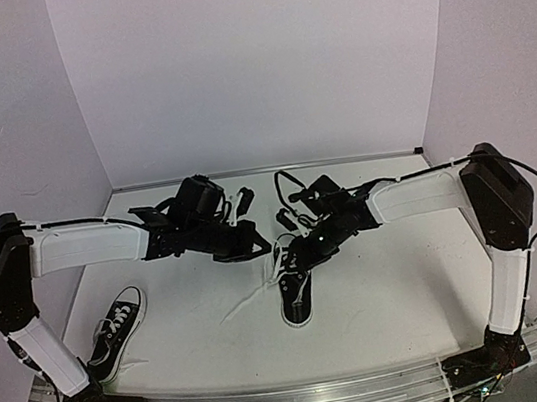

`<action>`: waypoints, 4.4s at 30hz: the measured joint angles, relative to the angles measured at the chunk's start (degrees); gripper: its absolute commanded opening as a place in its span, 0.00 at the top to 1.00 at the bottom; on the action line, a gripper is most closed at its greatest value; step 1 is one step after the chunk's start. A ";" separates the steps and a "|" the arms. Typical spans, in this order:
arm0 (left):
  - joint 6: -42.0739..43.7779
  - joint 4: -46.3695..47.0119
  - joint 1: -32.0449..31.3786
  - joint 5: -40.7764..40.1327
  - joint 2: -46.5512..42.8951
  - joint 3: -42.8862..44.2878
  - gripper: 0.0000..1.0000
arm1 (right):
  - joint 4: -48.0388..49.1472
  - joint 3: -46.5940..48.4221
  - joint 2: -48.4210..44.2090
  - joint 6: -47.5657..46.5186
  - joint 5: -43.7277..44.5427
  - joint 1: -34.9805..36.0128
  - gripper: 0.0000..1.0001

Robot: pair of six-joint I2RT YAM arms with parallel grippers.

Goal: Tie the shoes

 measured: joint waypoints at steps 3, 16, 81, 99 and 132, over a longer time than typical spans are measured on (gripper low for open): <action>-1.27 -0.06 0.04 0.63 1.20 0.27 1.00 | -0.21 0.00 0.00 -0.51 0.43 0.00 0.66; -3.20 0.09 0.29 0.87 2.19 0.38 1.00 | -2.16 0.44 -0.02 -2.98 4.61 -0.01 0.68; -33.22 13.21 1.51 -2.47 19.75 8.37 1.00 | -0.17 -3.13 -5.48 -4.96 1.51 0.88 0.95; -36.71 22.72 -0.38 8.48 19.27 -2.64 1.00 | -0.15 -3.15 -6.19 -3.50 3.79 0.61 0.88; -39.53 32.06 -1.67 10.99 18.61 -4.13 1.00 | 3.04 -18.19 -19.71 6.96 -5.42 -1.46 0.63</action>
